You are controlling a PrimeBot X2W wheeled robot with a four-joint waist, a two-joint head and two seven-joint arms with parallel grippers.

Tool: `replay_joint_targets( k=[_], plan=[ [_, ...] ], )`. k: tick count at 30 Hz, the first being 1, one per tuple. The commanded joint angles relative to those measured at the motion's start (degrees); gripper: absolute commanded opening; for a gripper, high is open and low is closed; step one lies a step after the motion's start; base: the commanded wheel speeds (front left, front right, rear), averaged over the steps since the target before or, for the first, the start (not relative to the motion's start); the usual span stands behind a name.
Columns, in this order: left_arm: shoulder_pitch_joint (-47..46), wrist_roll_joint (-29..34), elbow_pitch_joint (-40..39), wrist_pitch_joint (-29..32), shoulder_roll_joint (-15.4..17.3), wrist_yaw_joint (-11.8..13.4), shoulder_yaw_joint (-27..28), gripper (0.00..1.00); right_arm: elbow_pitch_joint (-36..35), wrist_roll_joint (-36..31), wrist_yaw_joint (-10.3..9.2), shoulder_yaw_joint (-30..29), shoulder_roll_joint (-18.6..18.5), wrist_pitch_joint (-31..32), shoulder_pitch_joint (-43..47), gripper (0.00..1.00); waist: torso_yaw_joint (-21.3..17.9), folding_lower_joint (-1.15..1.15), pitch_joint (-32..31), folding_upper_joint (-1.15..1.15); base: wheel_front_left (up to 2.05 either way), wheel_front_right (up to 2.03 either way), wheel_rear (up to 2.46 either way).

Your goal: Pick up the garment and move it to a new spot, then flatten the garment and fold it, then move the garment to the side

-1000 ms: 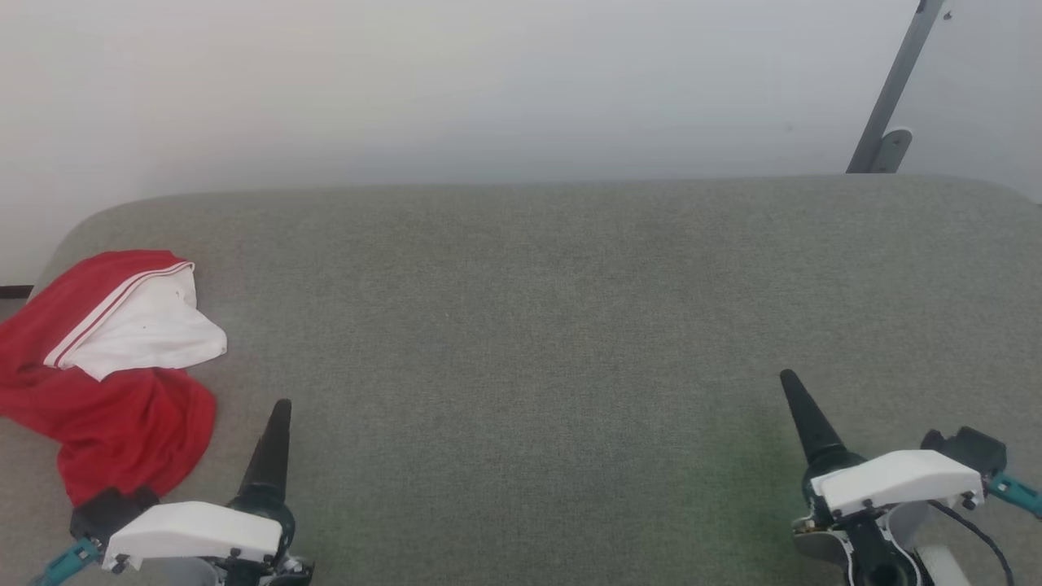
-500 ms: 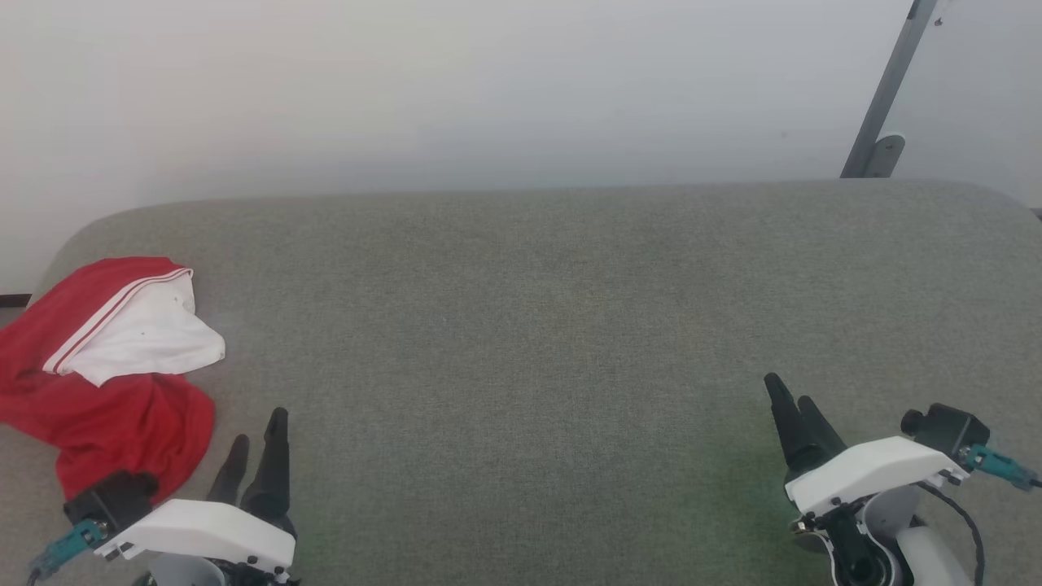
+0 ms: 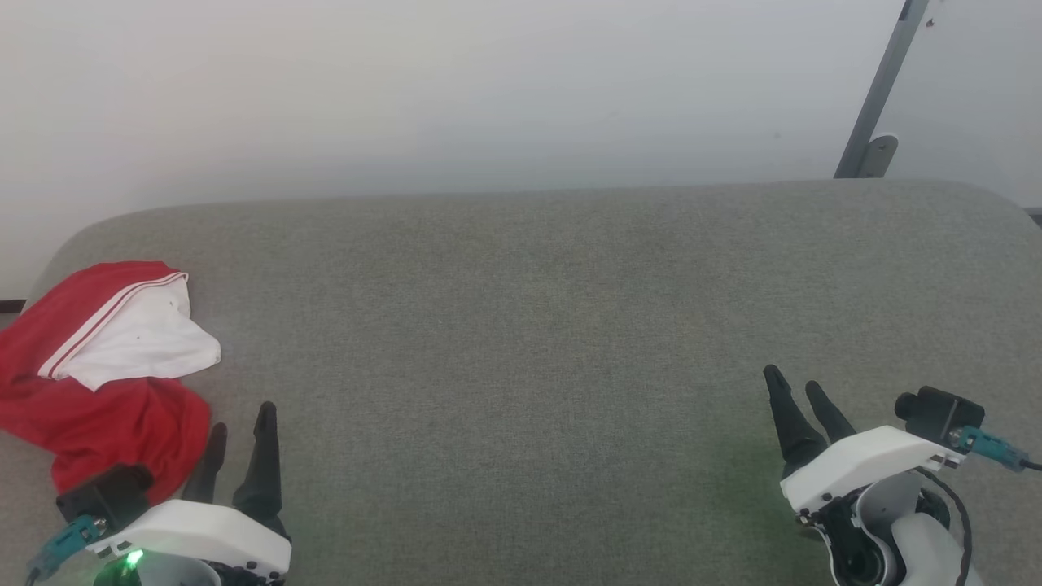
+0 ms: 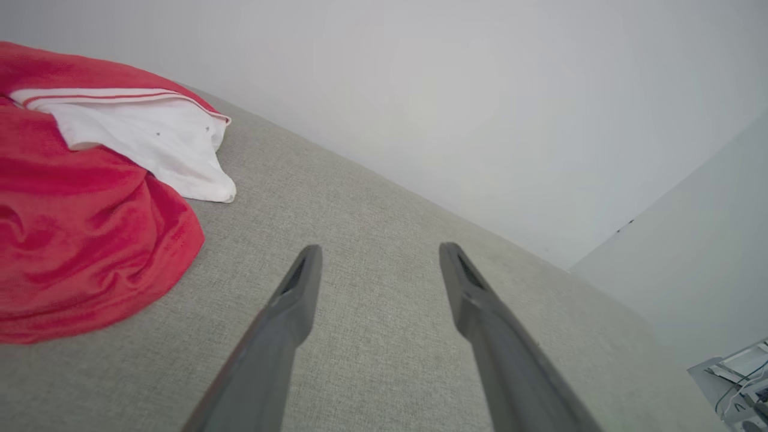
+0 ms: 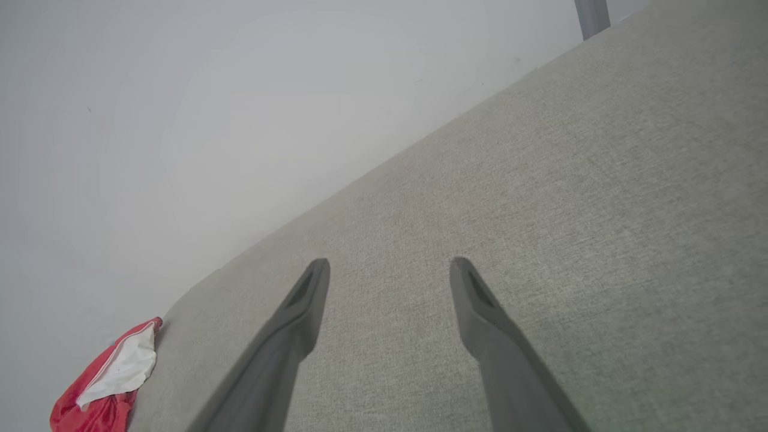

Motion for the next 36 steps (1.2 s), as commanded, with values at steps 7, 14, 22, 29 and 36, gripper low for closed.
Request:
replay_joint_targets(
  k=[7,14,22,29,36],
  plan=[
    [0.7,4.5,-1.52,-1.41,0.47,-0.76,0.74,1.0,-0.95,-5.12,0.15,-0.24,-0.31,-0.8,-1.34,1.0,-0.2,0.0,-0.07,0.0,0.0,0.0,0.0],
    [1.56,8.41,-2.28,-2.49,0.79,-1.28,0.72,1.0,-1.54,-9.42,0.16,-0.3,-0.38,-1.38,-1.41,1.0,-0.34,0.0,-0.19,0.0,0.0,0.0,0.0],
    [2.45,12.47,-3.23,-3.66,0.99,-1.34,0.69,1.0,-2.18,-13.94,0.16,-0.6,-0.24,-1.7,-1.14,1.0,-0.47,0.0,-0.24,0.0,0.0,0.0,0.0],
    [2.92,15.51,-3.98,-4.54,1.2,-1.11,0.86,1.0,-2.41,-17.61,0.16,-0.77,-0.25,-2.09,-1.14,1.0,-0.62,0.0,-0.27,0.0,0.0,0.0,0.0],
    [3.46,17.99,-4.75,-5.41,1.42,-0.96,1.17,1.0,-2.51,-21.12,0.17,-0.74,-0.45,-2.77,-1.37,1.0,-0.76,0.0,-0.39,0.0,0.0,0.0,0.0]
  ],
)
